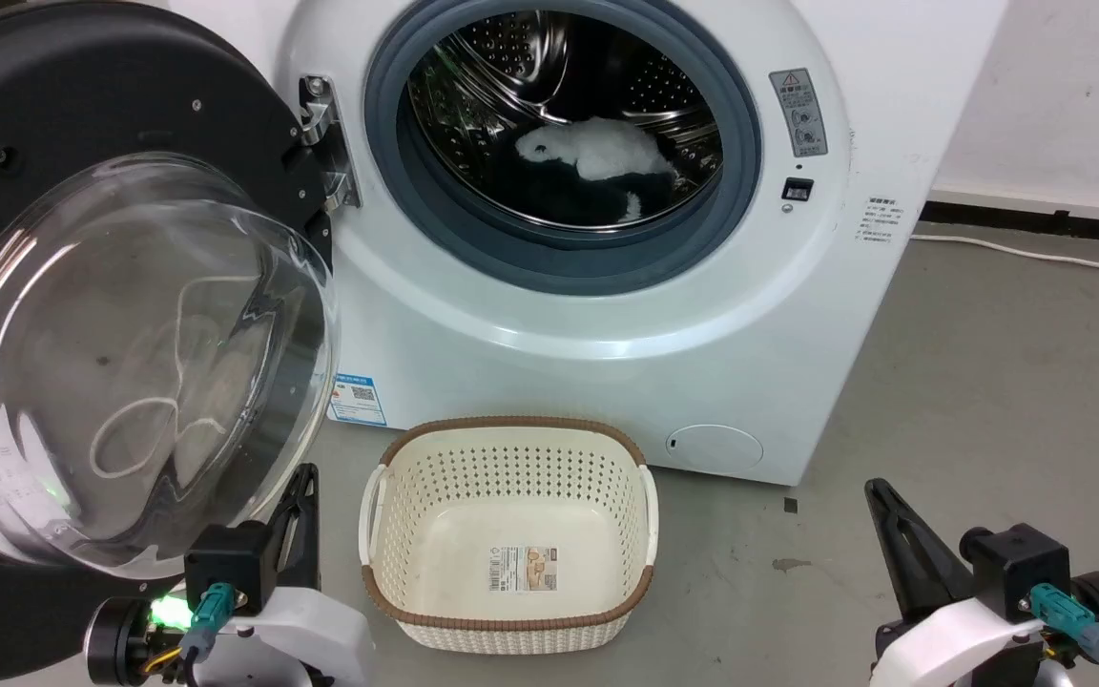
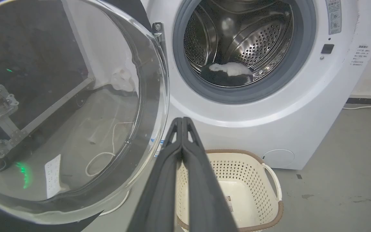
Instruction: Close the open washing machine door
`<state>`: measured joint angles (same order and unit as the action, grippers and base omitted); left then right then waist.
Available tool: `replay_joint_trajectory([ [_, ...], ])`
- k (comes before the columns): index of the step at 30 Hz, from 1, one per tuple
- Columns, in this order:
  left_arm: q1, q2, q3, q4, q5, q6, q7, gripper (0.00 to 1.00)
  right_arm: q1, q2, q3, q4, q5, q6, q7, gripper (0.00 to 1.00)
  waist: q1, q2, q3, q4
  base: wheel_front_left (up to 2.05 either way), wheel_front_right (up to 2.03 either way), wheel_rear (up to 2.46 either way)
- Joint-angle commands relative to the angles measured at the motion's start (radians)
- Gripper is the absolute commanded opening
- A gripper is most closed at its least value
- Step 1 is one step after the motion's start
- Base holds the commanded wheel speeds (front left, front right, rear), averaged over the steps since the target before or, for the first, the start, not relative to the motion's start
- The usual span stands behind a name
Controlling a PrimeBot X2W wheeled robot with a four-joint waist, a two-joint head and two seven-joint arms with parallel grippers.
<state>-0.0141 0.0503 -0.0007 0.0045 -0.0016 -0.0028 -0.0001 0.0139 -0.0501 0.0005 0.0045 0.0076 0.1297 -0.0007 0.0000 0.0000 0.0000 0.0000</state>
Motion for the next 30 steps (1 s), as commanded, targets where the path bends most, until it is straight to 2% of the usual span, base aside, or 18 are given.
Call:
replay_joint_trajectory([
  [1, 0.014, 0.000, 0.001, -0.005, 0.002, 0.003, 0.000, 0.00, -0.014, 0.000, 0.000, -0.005, -0.008, 0.001, 0.001, 0.00, 0.0000, 0.0000, 0.000, 0.000, 0.00, 0.00, 0.00],
  [5, 0.014, 0.000, 0.001, -0.005, 0.002, 0.003, 0.000, 0.00, -0.014, 0.000, 0.000, -0.005, -0.008, 0.001, 0.001, 0.00, 0.0000, 0.0000, 0.000, 0.000, 0.00, 0.00, 0.00],
  [6, 0.000, 0.000, 0.000, 0.000, 0.000, 0.000, 0.000, 1.00, 0.000, 0.000, 0.000, 0.000, 0.000, 0.000, 0.000, 1.00, 0.0000, 0.0000, 0.000, 0.000, 0.00, 0.00, 0.00],
  [30, -0.001, 0.001, -0.025, 0.032, -0.046, 0.004, -0.047, 1.00, 0.018, 0.000, 0.012, 0.040, 0.060, 0.000, -0.048, 1.00, 0.0000, 0.0000, 0.003, 0.005, 0.00, 0.00, 0.00],
])
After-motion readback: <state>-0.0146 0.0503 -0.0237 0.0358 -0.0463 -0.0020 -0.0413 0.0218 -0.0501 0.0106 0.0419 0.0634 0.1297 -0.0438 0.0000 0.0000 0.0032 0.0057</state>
